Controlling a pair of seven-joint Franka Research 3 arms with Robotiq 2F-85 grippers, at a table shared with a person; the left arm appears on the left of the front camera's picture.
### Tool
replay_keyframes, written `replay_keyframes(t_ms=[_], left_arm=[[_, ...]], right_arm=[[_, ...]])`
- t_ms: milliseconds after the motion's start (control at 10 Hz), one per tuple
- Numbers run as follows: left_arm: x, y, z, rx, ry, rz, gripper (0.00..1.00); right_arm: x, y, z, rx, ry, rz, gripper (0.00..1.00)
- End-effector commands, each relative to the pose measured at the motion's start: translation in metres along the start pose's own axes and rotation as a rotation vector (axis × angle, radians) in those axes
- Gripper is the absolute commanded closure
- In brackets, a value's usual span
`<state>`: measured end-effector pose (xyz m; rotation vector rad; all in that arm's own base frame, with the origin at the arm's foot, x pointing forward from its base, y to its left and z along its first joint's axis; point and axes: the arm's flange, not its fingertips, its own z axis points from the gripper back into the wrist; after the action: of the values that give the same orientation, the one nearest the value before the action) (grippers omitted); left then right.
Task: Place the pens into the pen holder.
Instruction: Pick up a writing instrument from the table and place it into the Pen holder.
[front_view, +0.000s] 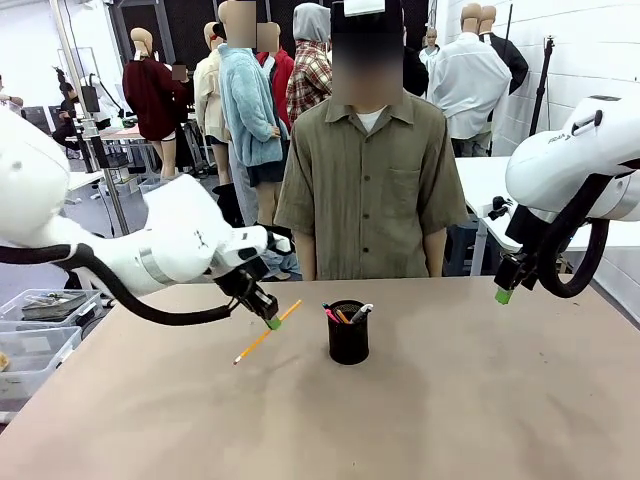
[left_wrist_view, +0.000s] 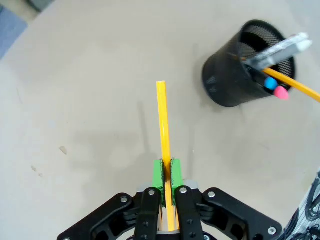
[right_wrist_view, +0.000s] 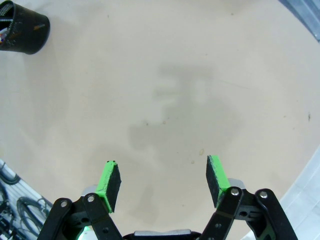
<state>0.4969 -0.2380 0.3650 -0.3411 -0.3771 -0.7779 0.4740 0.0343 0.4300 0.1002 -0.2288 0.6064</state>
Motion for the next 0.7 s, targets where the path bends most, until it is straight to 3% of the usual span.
replay_keyframes(t_ms=[0, 600], left_arm=[[-0.040, 0.013, 0.033, -0.161, -0.137, -0.075, 1.00], [-0.019, 0.020, 0.067, -0.451, -0.695, -0.443, 1.00]], right_arm=[[-0.002, -0.001, -0.002, -0.025, 0.000, 0.014, 0.14], [-0.002, -0.001, -0.002, -0.025, 0.000, 0.014, 0.14]])
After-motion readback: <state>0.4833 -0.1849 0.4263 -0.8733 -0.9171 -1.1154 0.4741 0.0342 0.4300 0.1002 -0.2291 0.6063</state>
